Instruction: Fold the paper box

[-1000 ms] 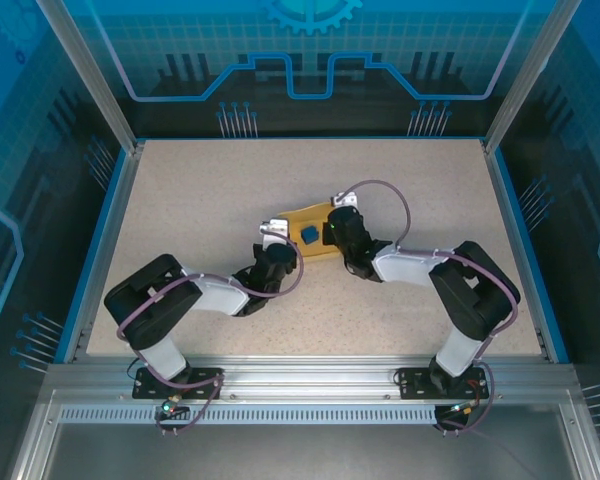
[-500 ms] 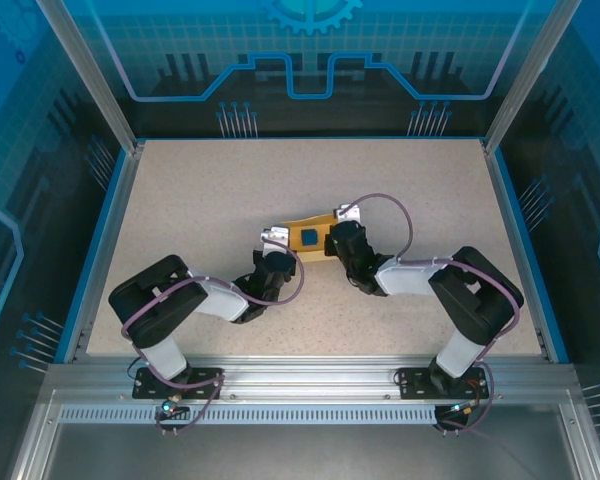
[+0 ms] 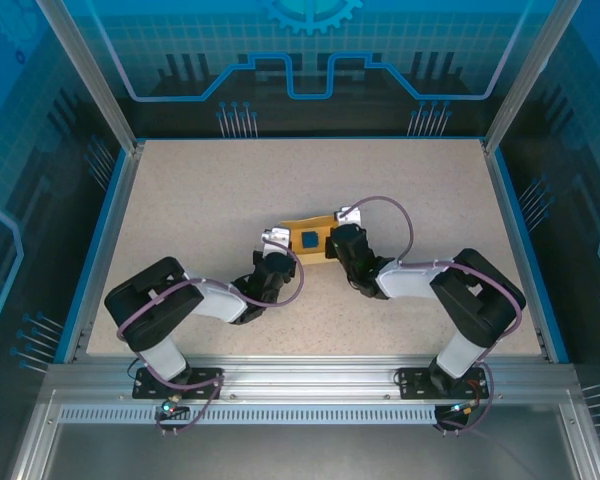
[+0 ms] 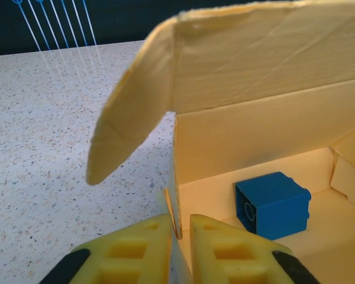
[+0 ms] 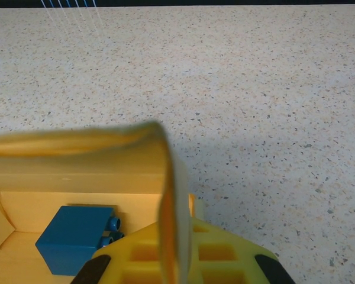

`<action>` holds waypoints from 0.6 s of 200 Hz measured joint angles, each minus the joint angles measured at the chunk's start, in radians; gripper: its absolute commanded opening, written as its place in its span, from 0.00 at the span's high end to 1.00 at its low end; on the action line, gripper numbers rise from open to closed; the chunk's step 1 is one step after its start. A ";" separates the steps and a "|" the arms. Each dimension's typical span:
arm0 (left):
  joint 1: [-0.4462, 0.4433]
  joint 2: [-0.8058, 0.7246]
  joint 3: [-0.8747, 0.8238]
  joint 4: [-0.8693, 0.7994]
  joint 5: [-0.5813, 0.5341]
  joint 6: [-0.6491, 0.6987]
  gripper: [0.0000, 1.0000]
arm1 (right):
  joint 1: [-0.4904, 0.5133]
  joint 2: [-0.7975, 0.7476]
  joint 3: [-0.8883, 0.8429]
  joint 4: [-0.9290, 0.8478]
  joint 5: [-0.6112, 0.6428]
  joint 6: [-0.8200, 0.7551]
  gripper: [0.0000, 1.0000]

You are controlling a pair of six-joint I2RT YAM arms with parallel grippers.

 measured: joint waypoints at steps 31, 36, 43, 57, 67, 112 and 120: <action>-0.004 -0.018 -0.010 -0.018 0.006 -0.001 0.74 | 0.011 -0.005 -0.006 0.005 0.009 -0.004 1.00; -0.005 -0.022 -0.012 -0.018 0.007 0.000 0.72 | 0.012 -0.006 -0.007 0.005 0.009 -0.004 1.00; -0.005 -0.028 -0.015 -0.019 0.008 0.000 0.70 | 0.014 -0.007 -0.010 0.005 0.009 -0.007 1.00; -0.006 -0.042 -0.022 -0.023 0.014 -0.003 0.67 | 0.015 -0.007 -0.012 0.006 0.012 -0.011 1.00; -0.009 -0.050 -0.026 -0.023 0.015 -0.003 0.66 | 0.016 -0.007 -0.012 0.006 0.013 -0.011 1.00; -0.016 -0.079 -0.042 -0.033 0.033 -0.004 0.60 | 0.023 -0.007 -0.014 0.005 0.023 -0.016 1.00; -0.017 -0.085 -0.045 -0.038 0.035 -0.004 0.58 | 0.024 -0.008 -0.014 0.005 0.025 -0.018 1.00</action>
